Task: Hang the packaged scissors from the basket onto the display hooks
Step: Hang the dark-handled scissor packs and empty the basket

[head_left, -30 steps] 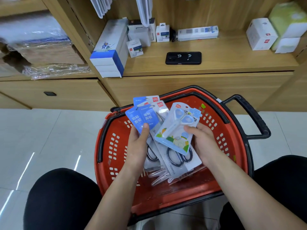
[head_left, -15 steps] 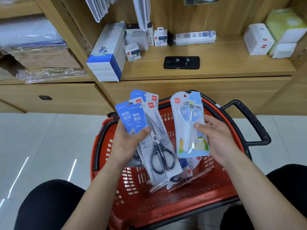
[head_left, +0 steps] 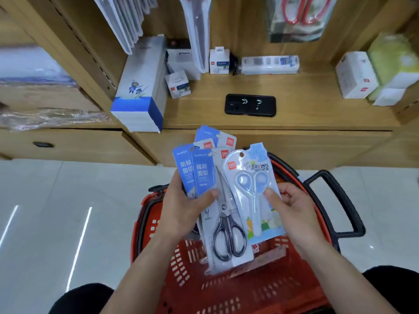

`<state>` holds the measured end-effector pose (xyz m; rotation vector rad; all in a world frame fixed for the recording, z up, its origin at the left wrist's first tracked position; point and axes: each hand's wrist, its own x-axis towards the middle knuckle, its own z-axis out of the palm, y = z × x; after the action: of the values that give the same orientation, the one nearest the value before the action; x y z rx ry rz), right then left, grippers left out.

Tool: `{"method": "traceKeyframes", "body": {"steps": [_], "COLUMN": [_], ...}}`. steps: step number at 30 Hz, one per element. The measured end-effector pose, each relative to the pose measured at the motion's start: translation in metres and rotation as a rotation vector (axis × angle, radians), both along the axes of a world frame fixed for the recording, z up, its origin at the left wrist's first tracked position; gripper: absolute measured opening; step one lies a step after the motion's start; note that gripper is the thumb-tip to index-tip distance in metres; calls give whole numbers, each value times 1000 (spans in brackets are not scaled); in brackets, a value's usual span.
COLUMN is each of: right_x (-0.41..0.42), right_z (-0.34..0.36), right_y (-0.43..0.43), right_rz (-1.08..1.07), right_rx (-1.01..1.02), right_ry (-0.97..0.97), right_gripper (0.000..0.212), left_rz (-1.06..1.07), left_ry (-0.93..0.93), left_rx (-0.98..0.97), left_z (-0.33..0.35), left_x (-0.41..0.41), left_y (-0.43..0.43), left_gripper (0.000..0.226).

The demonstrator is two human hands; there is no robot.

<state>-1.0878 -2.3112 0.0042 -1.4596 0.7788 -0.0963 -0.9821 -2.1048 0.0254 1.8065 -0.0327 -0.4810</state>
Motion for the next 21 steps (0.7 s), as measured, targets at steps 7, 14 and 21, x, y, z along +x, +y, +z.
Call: {"method": "traceKeyframes", "body": {"steps": [7,14,21], "right_x": [-13,-16,-7], "right_z": [205,426,544], "right_y": [-1,-11,-17], "right_rz": [-105,-145,-344], "right_rx": [103,24,-64], "right_ry": [26,-27,-143], "right_gripper": [5,21,24], "left_rz": [41,9,-146], "left_ry": [47,-32,-162], "left_rx": [21,9,-106], "left_z": [203,419,545], "left_x": [-6,-3,19], "left_y": [5,-4,-32], "left_gripper": [46,53,39]}}
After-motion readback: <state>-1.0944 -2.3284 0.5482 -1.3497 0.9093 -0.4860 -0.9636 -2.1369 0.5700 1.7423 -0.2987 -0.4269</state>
